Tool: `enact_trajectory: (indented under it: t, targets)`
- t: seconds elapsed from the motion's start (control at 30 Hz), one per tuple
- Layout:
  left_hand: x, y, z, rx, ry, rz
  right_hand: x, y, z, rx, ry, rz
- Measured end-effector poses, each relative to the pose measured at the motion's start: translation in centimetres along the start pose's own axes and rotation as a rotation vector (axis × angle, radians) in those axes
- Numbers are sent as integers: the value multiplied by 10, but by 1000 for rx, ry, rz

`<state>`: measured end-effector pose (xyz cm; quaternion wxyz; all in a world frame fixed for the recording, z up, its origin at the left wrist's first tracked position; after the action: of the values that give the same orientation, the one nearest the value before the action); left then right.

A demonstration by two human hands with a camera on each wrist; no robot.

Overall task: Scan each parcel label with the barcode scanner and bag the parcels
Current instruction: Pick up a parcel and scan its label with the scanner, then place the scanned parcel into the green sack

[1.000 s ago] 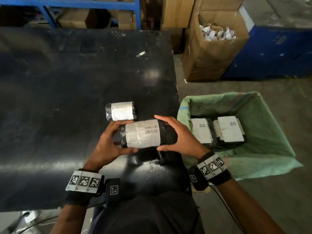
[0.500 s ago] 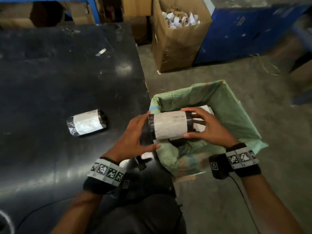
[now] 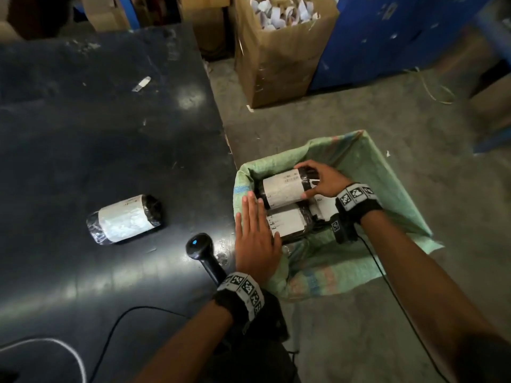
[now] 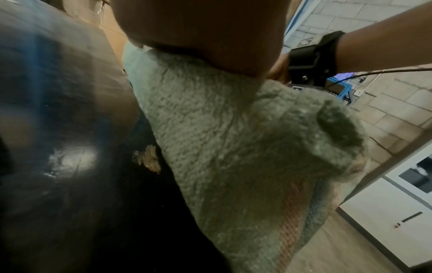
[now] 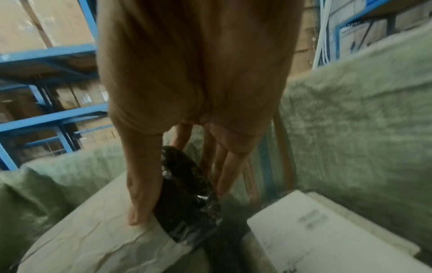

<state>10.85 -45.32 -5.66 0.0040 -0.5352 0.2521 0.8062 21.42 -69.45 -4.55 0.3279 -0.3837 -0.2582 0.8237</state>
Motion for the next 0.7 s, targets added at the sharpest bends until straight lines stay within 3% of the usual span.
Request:
enact_trajectory:
  t: [0.2,0.4,0.53,0.63,0.7]
  targets:
    - [3,-5,-2,37,16,9,38,23,-39,145,60,61]
    - [-3,-22,-5,227,-30,167,36,5,-14,162,146,121]
    - [-36,-71,2,273,-13,393,39,-46,23,44,302,233]
    - [-67,-133,12,180,117,356,72,-99,51,-156,306,48]
    - [-86,-179,18,100,175,339,106,-133,63,-257,229,-131]
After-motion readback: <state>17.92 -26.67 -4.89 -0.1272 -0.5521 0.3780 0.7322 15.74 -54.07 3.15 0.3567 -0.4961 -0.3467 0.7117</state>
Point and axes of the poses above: each hand's wrist, its own z-axis away from the middle knuckle, its own x-axis out of the palm, y = z × x, the point moved 2 cm from there along -z, towards the middle knuckle, and after that the axes turned 10 degrees about -y, right-handed, at the moved point
